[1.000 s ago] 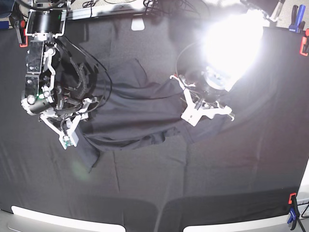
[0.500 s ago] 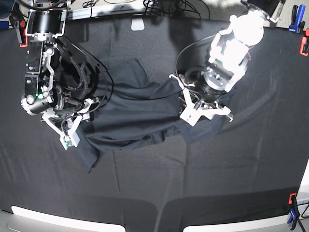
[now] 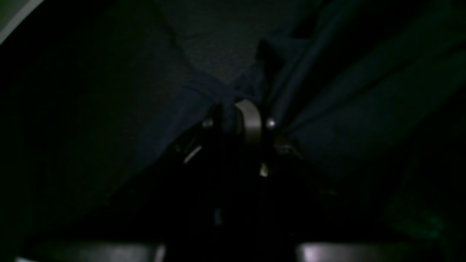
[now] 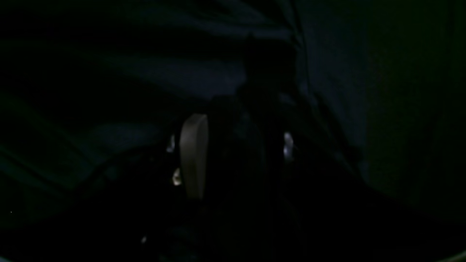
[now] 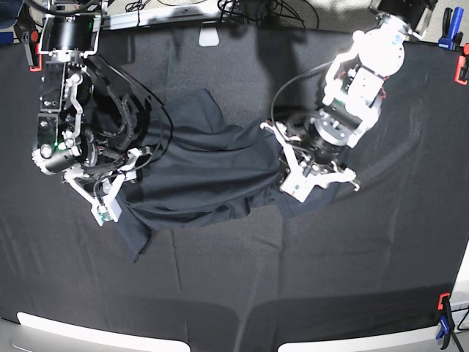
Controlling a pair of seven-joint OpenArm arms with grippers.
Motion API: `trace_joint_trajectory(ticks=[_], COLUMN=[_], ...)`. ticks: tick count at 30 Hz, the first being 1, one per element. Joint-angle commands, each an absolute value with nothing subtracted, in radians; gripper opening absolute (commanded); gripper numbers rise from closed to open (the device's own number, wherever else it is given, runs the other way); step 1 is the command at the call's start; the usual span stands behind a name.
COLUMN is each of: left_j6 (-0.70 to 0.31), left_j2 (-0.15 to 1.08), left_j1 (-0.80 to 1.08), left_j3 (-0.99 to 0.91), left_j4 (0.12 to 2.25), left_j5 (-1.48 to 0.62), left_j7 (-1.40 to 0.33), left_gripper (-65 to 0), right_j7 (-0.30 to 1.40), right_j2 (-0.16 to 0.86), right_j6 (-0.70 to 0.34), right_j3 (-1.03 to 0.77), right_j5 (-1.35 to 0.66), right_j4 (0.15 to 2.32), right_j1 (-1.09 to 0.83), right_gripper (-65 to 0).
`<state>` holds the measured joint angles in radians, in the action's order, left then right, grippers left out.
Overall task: Layout the t-shirt on the table in an organized manner, then fold the t-shirt properly
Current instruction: 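Hold the shirt with both grippers and adjust the left gripper's grip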
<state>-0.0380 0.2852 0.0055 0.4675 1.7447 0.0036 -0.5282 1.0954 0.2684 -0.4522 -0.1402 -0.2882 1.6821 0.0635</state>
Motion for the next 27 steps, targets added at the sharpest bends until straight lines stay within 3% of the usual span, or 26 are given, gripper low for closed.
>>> trace_joint_trajectory(ticks=[1,5,11,18,21,25,27], left_j6=[-0.042,-0.042,-0.042,-0.042,-0.042,-0.042,-0.042], left_j2=[0.286,0.286,0.286,0.284,0.280,0.280,0.280], left_j1=[-0.010,-0.010,-0.012,-0.012,-0.014,-0.014,-0.014], left_j3=[0.464,0.464,0.464,0.464,0.464,0.464,0.464], left_j4=[1.762,1.762,1.707,1.649,1.649,1.649,1.649], left_j5=[0.009,0.009,0.009,0.009,0.010,0.009,0.010], left_j7=[-0.508,-0.509,-0.529,-0.501,-0.500,-0.500,-0.501], left_gripper=[-58.1,-56.2,-44.5,-44.6,-48.5,-63.2,-65.0], right_j7=[1.082,1.083,1.086,1.085,1.085,1.085,1.085], right_j2=[0.280,0.280,0.280,0.280,0.280,0.280,0.280], right_j6=[-0.456,-0.456,-0.456,-0.456,-0.456,-0.456,-0.456], right_j3=[-0.145,-0.145,-0.145,-0.145,-0.145,-0.145,-0.145], right_j5=[-0.295,-0.295,-0.295,-0.295,-0.295,-0.295,-0.295], right_j4=[1.700,1.700,1.700,1.700,1.700,1.700,1.700], right_j1=[0.080,0.080,0.080,0.080,0.080,0.080,0.080], right_gripper=[-40.0,-40.0,-40.0,-40.0,-40.0,-40.0,-40.0])
